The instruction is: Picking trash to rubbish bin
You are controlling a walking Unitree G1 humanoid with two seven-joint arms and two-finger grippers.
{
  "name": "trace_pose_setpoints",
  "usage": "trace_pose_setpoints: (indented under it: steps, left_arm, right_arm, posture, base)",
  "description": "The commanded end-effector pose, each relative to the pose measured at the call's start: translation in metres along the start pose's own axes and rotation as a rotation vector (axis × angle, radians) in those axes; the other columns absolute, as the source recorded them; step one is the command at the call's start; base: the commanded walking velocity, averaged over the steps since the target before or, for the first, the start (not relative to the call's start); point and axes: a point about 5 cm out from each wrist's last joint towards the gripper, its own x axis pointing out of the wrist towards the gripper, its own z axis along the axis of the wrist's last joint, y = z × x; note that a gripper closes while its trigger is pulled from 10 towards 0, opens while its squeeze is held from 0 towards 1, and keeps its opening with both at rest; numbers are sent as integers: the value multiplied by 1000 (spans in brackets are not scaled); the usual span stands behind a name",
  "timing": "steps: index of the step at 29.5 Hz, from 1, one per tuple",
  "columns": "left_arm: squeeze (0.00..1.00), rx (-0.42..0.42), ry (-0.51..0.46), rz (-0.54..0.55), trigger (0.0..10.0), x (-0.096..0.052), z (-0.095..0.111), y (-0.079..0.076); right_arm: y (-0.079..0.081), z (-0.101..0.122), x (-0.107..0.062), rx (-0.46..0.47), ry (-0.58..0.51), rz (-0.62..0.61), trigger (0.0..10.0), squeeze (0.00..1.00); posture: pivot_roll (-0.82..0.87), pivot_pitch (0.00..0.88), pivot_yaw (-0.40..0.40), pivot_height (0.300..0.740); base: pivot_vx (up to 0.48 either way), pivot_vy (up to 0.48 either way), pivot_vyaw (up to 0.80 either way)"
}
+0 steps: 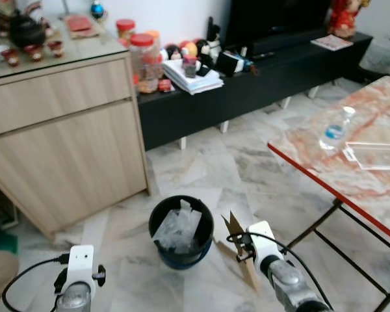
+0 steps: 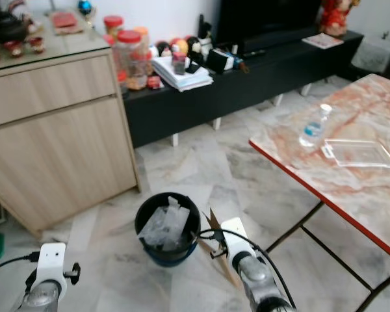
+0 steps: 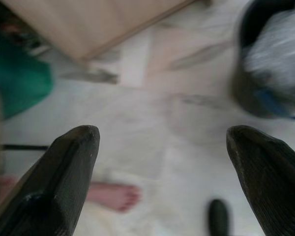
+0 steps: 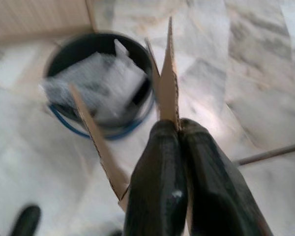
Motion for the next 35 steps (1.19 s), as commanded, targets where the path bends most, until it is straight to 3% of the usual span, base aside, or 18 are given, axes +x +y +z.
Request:
trace_pose_setpoints:
  steps: [1,19,35]
  left_arm:
    - [0,2,11,13,10000,0,-3,6]
    - [0,-2,8,13,10000,0,-2,5]
    - [0,-5,3,15,10000,0,-1,6]
  right_arm:
    - [3,9,3,-9,-23,13,10000,0]
    - [13,12,5,-26,-34,50,10000,0]
    - [17,15,7,-20,-39,61,10000,0]
  posture:
    - [69,54,-49,740]
    - [71,56,-53,740]
    - [74,54,-54,740]
  base:
    - [319,0,0]
    - [317,0,649]
    - [318,0,0]
